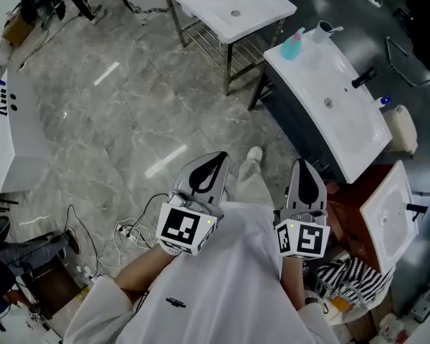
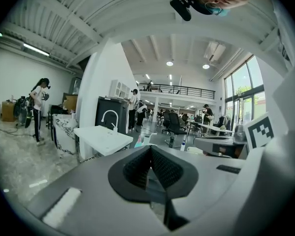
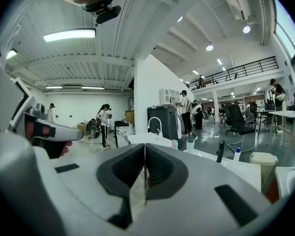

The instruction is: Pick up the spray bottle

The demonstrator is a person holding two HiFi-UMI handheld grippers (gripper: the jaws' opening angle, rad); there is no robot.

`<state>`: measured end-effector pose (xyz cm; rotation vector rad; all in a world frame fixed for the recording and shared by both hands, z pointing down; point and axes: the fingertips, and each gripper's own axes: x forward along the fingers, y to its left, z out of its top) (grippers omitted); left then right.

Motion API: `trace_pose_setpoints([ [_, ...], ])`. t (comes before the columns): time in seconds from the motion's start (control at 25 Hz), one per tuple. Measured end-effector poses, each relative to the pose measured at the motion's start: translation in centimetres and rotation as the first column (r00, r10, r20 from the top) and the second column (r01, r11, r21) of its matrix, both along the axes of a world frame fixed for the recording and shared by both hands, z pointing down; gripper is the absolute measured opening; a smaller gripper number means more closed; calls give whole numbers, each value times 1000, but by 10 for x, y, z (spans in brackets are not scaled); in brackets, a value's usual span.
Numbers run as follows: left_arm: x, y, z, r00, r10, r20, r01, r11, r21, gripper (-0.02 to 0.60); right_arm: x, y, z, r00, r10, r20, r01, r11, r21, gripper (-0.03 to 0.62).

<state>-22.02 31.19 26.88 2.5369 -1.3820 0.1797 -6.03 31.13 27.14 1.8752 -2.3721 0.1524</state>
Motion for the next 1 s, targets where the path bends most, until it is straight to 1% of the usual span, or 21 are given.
trace_pose_setpoints([
  [0.2,10,-48,6,1000,-18,14,18,1000,2,5,11,-55,11,1000,-22,-2,22,1000,-6,6],
  [0.4,28,-118,6,998,-52,30,52,999,8,5,34,-129,14,999,-47,-5,47,999,-4,6],
  [0.72,80,-233,-3,995,-89,35,89,996,1,5,78,-252,-3,993,-114,-6,114,993,2,8],
  [0.88,111,-284,-2,995,-91,49,91,996,-1,5,104,-305,-2,987,-160,-5,160,987,-2,7],
  [1.0,128,-314,0,994,-95,57,95,996,4,5,121,-337,-1,983,-184,-10,184,983,1,6],
])
